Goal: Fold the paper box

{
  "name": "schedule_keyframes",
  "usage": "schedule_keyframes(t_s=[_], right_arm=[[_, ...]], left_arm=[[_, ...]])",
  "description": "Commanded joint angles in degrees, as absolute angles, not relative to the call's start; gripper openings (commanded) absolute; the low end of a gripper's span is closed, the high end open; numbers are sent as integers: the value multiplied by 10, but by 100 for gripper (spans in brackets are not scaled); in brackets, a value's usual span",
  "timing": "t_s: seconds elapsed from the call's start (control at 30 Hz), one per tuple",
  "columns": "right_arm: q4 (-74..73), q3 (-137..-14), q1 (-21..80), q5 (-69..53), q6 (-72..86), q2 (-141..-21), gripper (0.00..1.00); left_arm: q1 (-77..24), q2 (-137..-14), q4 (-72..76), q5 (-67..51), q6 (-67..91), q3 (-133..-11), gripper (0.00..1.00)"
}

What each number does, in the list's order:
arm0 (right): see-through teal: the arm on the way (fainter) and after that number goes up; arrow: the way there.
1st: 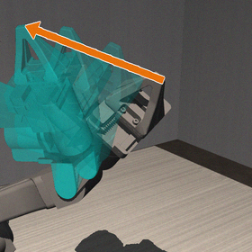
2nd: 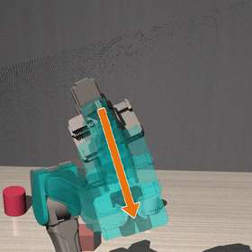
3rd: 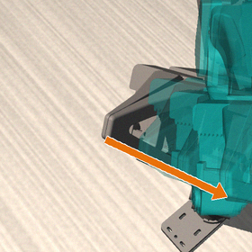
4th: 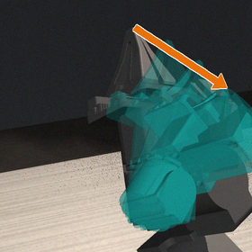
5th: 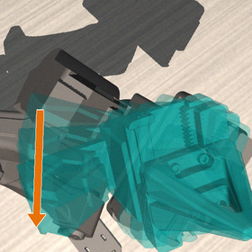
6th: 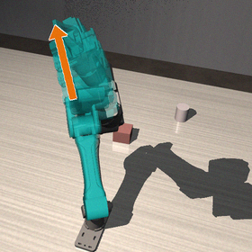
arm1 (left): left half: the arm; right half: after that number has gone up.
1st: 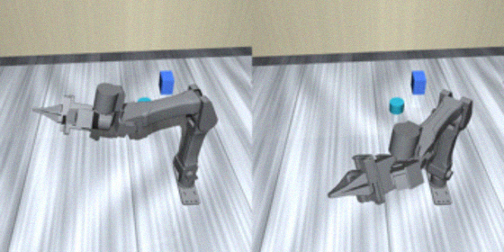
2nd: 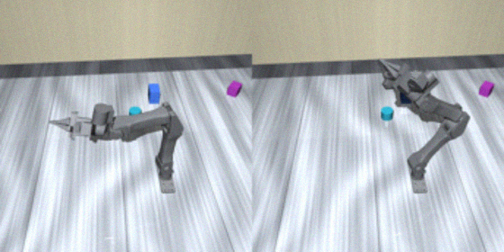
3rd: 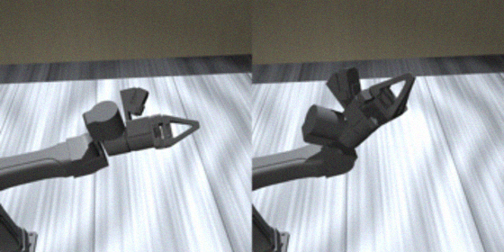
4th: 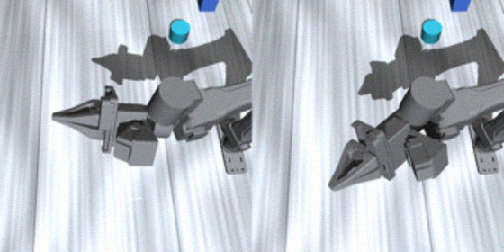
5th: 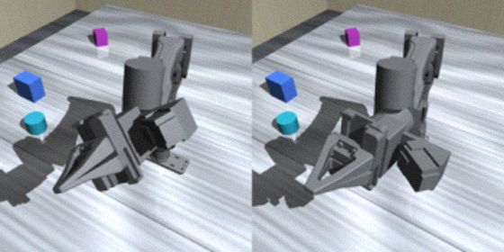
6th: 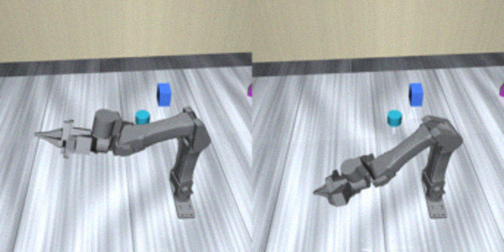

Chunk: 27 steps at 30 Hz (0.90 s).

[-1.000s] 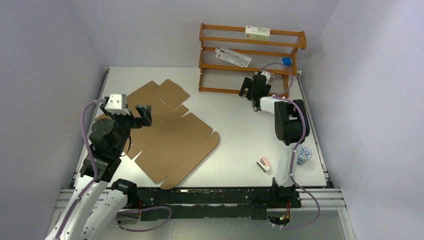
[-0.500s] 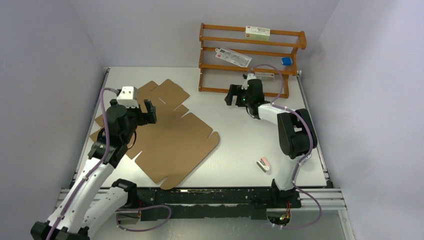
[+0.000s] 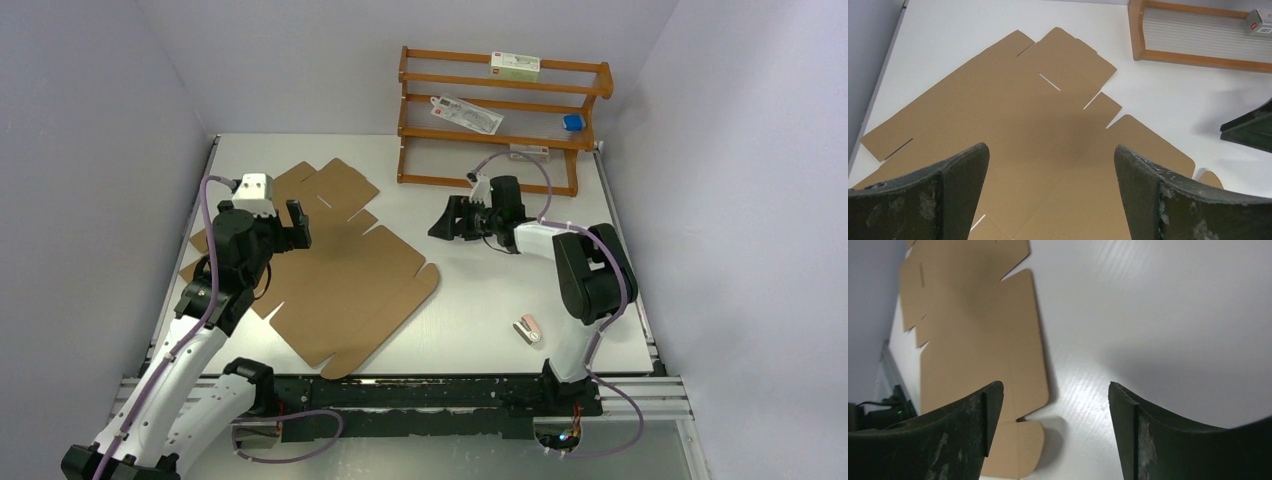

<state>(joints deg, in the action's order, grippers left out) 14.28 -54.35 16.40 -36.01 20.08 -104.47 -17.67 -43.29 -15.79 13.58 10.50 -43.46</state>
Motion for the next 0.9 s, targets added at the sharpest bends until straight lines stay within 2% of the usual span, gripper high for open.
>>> schedule_keyframes(t_s=[0.0, 0.23, 0.47, 0.63, 0.87], right_arm=[[150, -511, 171, -423, 241, -1058, 79], [154, -458, 177, -463, 251, -1064, 70], [173, -454, 205, -480, 259, -1098, 56], [167, -461, 209, -480, 257, -1101, 36], [135, -413, 210, -469, 253, -1011, 4]], left_arm=[[-171, -427, -153, 135, 101, -448, 100], [-171, -427, -149, 119, 98, -448, 100], [-171, -429, -152, 117, 97, -450, 100], [-170, -426, -152, 121, 96, -447, 100], [-170, -428, -151, 112, 98, -448, 100]])
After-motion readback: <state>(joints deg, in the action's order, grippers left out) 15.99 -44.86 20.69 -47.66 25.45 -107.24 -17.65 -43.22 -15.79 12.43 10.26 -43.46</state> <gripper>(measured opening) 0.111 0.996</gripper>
